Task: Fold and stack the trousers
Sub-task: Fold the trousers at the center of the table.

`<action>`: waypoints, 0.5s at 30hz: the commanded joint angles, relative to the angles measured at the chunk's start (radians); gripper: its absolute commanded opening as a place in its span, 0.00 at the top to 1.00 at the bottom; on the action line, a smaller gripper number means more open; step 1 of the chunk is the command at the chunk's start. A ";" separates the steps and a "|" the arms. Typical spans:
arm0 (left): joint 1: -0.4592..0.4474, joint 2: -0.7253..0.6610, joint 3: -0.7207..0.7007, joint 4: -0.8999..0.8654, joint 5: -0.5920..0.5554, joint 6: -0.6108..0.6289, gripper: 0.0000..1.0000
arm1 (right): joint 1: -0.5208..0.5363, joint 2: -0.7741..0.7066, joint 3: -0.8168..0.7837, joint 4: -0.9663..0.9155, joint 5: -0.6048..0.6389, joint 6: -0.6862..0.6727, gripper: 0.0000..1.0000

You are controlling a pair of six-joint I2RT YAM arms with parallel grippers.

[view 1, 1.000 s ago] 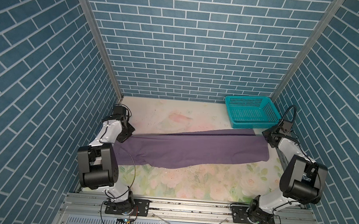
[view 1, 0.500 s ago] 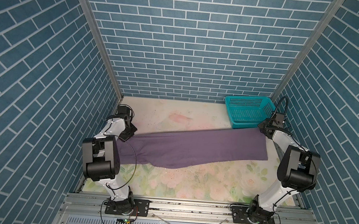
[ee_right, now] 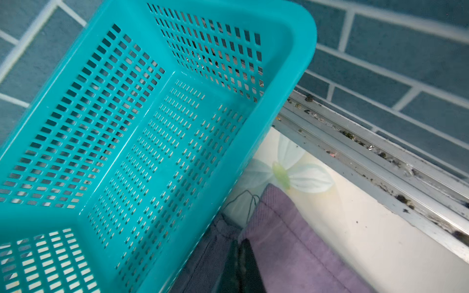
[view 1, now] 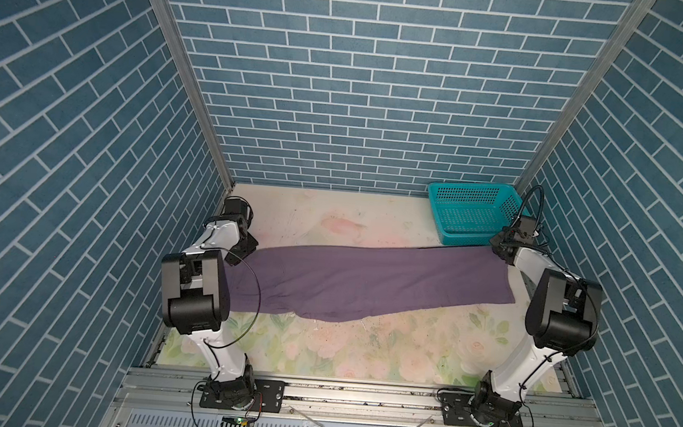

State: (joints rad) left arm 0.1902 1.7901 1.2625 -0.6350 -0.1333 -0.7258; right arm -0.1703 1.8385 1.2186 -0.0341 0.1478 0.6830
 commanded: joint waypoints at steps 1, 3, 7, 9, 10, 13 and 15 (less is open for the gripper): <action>0.003 0.011 0.055 -0.027 -0.033 0.007 0.59 | -0.009 0.028 0.027 0.035 0.020 0.014 0.83; 0.003 -0.007 0.077 -0.041 -0.048 0.011 0.59 | -0.009 0.033 0.049 0.010 0.012 0.013 0.68; 0.003 -0.085 0.083 -0.063 -0.080 0.013 0.58 | -0.009 0.005 0.068 -0.034 0.019 0.010 0.50; 0.003 -0.127 0.062 -0.068 -0.091 0.012 0.56 | -0.009 -0.025 0.062 -0.048 0.022 0.006 0.49; 0.002 -0.148 0.046 -0.075 -0.101 0.011 0.54 | -0.009 -0.046 0.053 -0.051 0.021 0.005 0.49; 0.006 -0.200 -0.006 -0.092 -0.134 0.008 0.50 | -0.008 -0.112 0.016 -0.053 0.007 -0.011 0.53; 0.017 -0.214 -0.032 -0.093 -0.139 0.009 0.45 | -0.005 -0.152 -0.007 -0.066 -0.008 -0.031 0.60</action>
State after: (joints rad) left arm 0.1928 1.5829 1.2747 -0.6792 -0.2291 -0.7216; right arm -0.1757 1.7725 1.2346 -0.0826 0.1455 0.6735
